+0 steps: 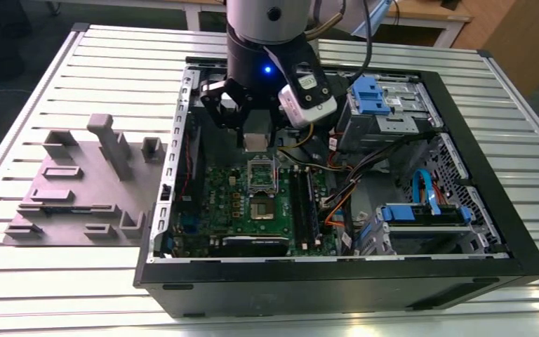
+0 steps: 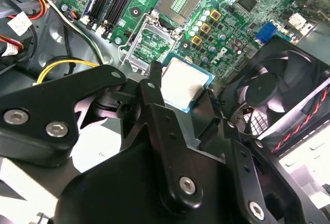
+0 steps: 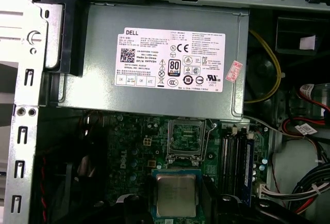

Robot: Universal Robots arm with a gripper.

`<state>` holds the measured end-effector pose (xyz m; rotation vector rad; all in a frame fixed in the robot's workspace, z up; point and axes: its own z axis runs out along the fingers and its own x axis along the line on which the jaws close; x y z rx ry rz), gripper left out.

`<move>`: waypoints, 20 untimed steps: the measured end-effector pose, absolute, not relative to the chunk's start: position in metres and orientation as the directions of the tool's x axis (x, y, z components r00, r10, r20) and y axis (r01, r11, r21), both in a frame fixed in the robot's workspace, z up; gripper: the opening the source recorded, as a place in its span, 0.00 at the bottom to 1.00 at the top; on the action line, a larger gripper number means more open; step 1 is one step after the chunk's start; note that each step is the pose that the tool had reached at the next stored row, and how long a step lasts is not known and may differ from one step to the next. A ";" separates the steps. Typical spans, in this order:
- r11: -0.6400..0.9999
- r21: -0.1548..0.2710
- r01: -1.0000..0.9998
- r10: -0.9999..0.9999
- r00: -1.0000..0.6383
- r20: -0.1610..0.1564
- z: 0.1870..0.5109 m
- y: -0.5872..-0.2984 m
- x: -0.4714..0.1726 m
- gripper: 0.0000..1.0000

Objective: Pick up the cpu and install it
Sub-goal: 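Place the cpu into insertion slot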

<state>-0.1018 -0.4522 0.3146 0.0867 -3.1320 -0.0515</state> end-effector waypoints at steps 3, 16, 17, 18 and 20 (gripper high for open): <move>0.998 0.033 -0.055 -0.055 -0.998 0.007 0.313 -0.452 -0.102 0.47; 0.998 0.033 -0.055 -0.055 -0.998 0.007 0.302 -0.459 -0.102 0.47; 0.998 0.033 -0.055 -0.055 -0.998 0.007 0.300 -0.460 -0.102 0.47; 0.998 0.033 -0.055 -0.055 -0.998 0.007 0.298 -0.460 -0.102 0.47; 0.998 0.033 -0.055 -0.055 -0.998 0.007 0.296 -0.460 -0.102 0.47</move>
